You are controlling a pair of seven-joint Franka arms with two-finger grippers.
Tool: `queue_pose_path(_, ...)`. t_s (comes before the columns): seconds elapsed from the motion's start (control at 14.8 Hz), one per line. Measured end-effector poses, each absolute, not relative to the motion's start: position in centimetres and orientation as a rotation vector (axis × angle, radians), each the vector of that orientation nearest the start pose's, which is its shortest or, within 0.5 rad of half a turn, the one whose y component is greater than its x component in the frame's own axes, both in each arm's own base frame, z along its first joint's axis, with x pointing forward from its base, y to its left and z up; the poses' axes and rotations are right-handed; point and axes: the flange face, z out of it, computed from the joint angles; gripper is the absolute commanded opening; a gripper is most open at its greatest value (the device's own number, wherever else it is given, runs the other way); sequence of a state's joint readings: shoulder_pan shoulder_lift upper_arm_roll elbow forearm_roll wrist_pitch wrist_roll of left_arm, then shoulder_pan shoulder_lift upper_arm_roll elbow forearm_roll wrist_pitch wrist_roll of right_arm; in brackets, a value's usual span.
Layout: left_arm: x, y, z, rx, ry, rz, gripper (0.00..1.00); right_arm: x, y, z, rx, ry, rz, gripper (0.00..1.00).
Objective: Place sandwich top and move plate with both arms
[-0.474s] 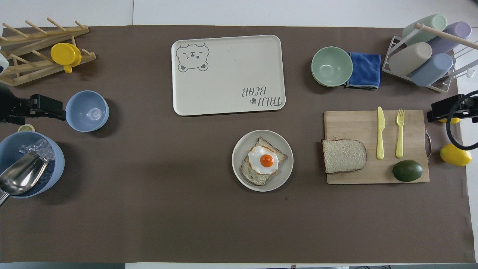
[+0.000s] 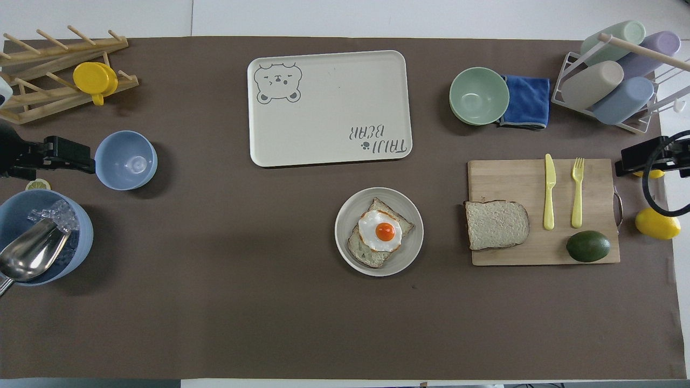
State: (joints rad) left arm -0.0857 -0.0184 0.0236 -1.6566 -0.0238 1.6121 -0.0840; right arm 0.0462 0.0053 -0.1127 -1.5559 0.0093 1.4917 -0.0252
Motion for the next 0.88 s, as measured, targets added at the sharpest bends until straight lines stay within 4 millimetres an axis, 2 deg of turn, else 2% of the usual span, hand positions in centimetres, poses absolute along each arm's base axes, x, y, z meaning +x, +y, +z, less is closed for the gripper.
queue_pose_path(0.27,54.9,-3.7,59.8,-3.163,-0.037,0.044,1.0,54.5,-3.3,62.0,-3.126,0.057,0.127,1.0)
queue_pose_path(0.41,54.9,-3.7,59.8,-3.163,-0.037,0.044,1.0,54.6,-1.5,61.4,-3.157,0.038,0.148,1.0)
queue_pose_path(0.47,54.9,-3.7,59.8,-3.163,-0.037,0.044,1.0,54.7,-0.1,60.8,-3.195,0.062,0.167,1.0)
queue_pose_path(0.61,54.9,-3.7,59.8,-3.163,-0.037,0.044,1.0,55.0,4.2,58.5,-3.282,0.077,0.222,1.0)
queue_pose_path(0.75,54.9,-3.7,59.8,-3.163,-0.037,0.044,1.0,55.6,9.2,54.8,-3.368,0.085,0.278,1.0)
queue_pose_path(0.88,54.9,-3.7,59.8,-3.163,-0.037,0.044,1.0,55.6,14.0,50.1,-3.452,0.118,0.315,1.0)
